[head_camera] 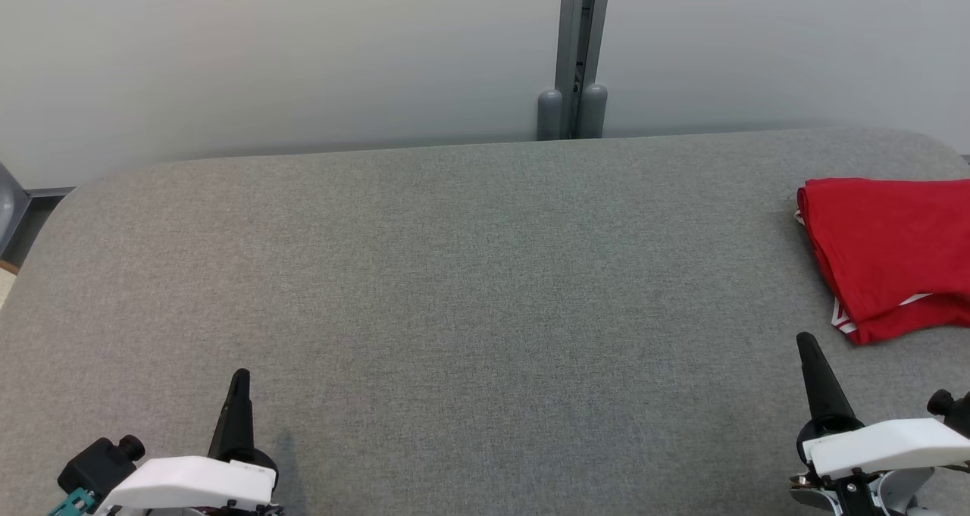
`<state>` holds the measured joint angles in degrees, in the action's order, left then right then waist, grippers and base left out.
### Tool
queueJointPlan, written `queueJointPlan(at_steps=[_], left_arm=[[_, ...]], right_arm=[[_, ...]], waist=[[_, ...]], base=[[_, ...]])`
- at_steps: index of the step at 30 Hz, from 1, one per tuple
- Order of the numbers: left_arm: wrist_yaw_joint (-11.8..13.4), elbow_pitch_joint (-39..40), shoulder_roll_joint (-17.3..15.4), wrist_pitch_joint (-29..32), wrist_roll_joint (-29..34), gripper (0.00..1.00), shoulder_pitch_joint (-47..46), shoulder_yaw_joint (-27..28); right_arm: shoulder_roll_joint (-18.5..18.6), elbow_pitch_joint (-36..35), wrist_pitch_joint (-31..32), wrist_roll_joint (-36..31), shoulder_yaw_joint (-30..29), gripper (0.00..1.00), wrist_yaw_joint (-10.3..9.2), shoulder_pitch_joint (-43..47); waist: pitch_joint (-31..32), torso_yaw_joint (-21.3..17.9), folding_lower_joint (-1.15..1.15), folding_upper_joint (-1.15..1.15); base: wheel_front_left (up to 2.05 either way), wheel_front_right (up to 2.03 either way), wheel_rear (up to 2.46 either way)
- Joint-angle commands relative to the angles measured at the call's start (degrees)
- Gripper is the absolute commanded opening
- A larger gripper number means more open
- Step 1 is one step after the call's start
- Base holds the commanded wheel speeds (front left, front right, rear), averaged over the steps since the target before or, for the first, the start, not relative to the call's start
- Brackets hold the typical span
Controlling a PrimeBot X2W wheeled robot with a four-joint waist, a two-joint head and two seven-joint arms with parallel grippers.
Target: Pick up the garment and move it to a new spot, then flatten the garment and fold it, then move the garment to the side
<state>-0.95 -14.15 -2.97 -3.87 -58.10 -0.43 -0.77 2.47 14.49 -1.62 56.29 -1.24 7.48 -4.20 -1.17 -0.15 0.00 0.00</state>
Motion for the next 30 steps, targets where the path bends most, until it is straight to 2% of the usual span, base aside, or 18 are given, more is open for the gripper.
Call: queueJointPlan(at_steps=[1, 30], left_arm=[[-0.6, 0.6, -0.4, 0.5, -2.0, 0.0, -1.6, 0.6], [-3.4, 0.4, -0.5, 4.9, -17.2, 0.0, -3.8, 3.5]], right_arm=[[0.6, -0.7, 0.5, 2.1, -0.4, 0.0, 0.02, -1.4], [0.7, -0.7, 4.0, 18.0, -2.7, 0.0, 0.02, -1.7]], waist=[[0.0, 0.0, 0.0, 0.0], [0.4, 0.1, 0.0, 0.0]], base=[[0.0, 0.0, 0.0], [0.0, 0.0, 0.0]])
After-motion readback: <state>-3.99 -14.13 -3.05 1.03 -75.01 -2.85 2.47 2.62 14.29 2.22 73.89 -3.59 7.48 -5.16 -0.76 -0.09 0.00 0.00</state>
